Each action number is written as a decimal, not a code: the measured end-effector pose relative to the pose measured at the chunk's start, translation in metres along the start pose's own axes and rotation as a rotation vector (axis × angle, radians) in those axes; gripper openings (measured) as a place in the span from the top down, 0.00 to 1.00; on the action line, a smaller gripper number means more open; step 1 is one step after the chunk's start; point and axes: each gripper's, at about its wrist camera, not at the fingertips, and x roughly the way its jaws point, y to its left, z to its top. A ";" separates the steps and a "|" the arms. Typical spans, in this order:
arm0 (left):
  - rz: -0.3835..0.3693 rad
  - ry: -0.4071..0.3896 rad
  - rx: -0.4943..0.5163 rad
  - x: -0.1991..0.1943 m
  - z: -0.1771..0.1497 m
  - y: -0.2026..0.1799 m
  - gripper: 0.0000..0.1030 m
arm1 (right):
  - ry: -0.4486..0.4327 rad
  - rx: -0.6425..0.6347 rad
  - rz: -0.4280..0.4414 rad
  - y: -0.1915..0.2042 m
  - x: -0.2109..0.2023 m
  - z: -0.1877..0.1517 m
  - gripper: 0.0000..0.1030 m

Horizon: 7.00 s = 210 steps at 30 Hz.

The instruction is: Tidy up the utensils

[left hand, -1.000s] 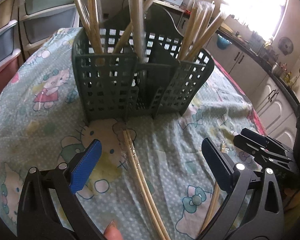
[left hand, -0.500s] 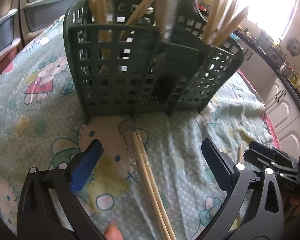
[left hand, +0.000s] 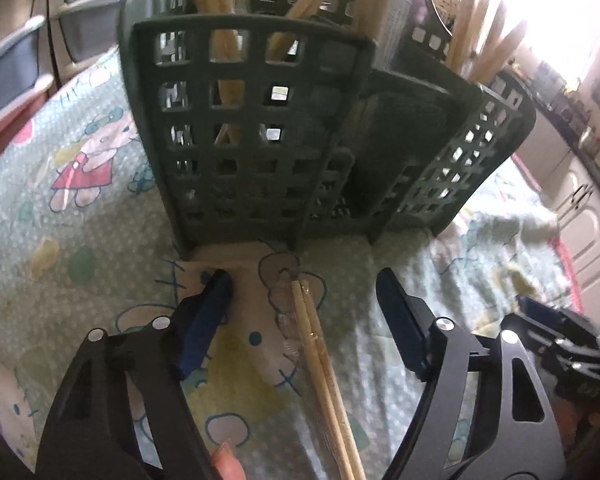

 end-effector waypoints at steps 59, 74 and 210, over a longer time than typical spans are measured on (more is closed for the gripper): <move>-0.117 -0.343 -0.141 -0.152 0.025 0.068 0.96 | -0.355 -0.250 0.161 0.107 -0.109 0.054 0.96; -0.125 -0.460 -0.089 -0.188 0.055 0.051 0.96 | -0.459 -0.295 0.174 0.126 -0.136 0.080 0.98; -0.096 -0.241 -0.047 -0.109 -0.033 0.032 0.10 | -0.222 -0.146 -0.002 0.055 -0.054 0.000 0.30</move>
